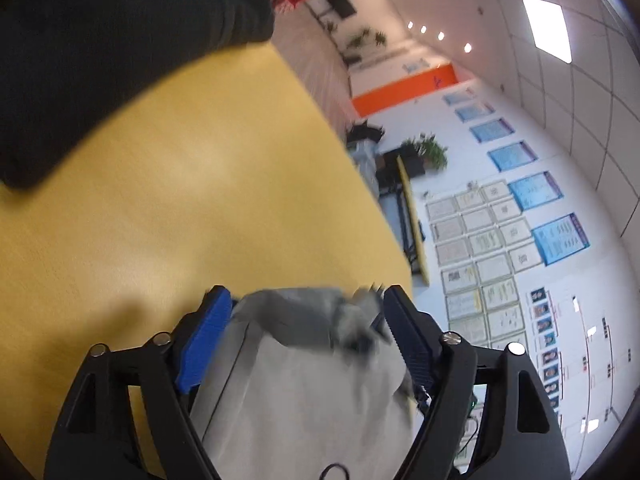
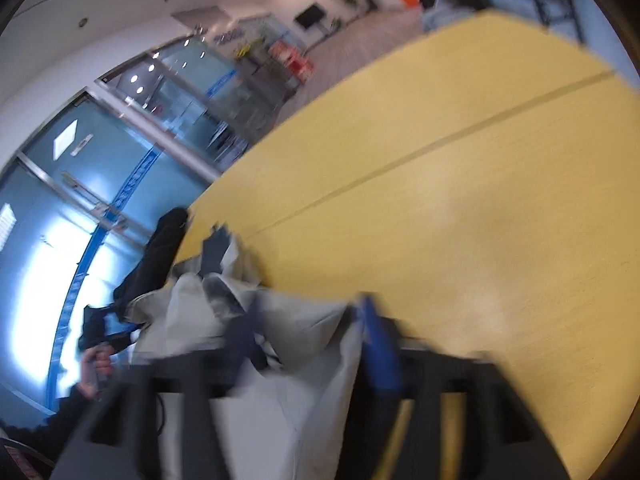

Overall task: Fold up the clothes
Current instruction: 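Lift the hem with both tools, fold it over toward the collar, open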

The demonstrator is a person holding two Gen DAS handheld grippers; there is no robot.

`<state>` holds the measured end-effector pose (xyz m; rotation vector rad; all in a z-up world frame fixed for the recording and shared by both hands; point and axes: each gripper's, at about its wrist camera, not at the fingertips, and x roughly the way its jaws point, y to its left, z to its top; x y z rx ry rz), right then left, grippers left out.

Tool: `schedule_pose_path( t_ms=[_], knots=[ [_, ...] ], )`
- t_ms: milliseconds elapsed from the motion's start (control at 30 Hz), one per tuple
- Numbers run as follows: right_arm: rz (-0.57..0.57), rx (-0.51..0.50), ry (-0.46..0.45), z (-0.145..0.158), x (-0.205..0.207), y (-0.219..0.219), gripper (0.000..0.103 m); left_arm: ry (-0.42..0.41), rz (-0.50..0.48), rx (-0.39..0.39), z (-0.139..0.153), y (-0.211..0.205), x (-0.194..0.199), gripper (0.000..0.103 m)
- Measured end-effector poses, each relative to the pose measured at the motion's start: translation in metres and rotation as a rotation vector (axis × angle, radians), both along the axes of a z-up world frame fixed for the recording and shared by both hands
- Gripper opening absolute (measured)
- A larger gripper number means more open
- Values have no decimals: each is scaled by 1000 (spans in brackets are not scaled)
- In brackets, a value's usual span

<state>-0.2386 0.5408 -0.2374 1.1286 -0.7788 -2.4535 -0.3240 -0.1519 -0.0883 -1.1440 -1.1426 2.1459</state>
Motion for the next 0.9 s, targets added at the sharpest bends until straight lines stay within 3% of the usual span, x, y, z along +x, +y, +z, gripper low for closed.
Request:
schedule_pose_path(
  t_ms=[33,100,200,267,367,433,467,567,633,733,900],
  knots=[
    [-34,31,53,13,6,4,100,26,20,-4,10,-6,0,82],
    [-37,58,149,38,16,1,100,88,-19,-76,29,-1,2,85],
    [11,116,247,70,21,-18,102,134,-231,-286,32,50,3,85],
    [156,191,232,72,9,-70,102,138,-380,-417,22,89,2,85],
    [365,250,151,40,-8,-149,102,103,-517,-537,-14,135,-4,84],
    [398,285,104,13,-21,-174,102,73,-568,-617,-41,155,-9,79],
    [360,300,79,1,-31,-174,102,65,-573,-648,-51,158,-14,79],
    [183,303,-37,-34,-61,-147,101,75,-558,-645,-63,154,-35,79],
    [56,358,-100,-46,-67,-113,98,82,-555,-649,-63,153,-35,79],
    [-79,465,-127,-43,-54,-68,97,104,-548,-679,-60,153,-28,79],
    [-87,426,65,20,27,-55,97,246,-489,-644,-2,136,21,79]
  ],
)
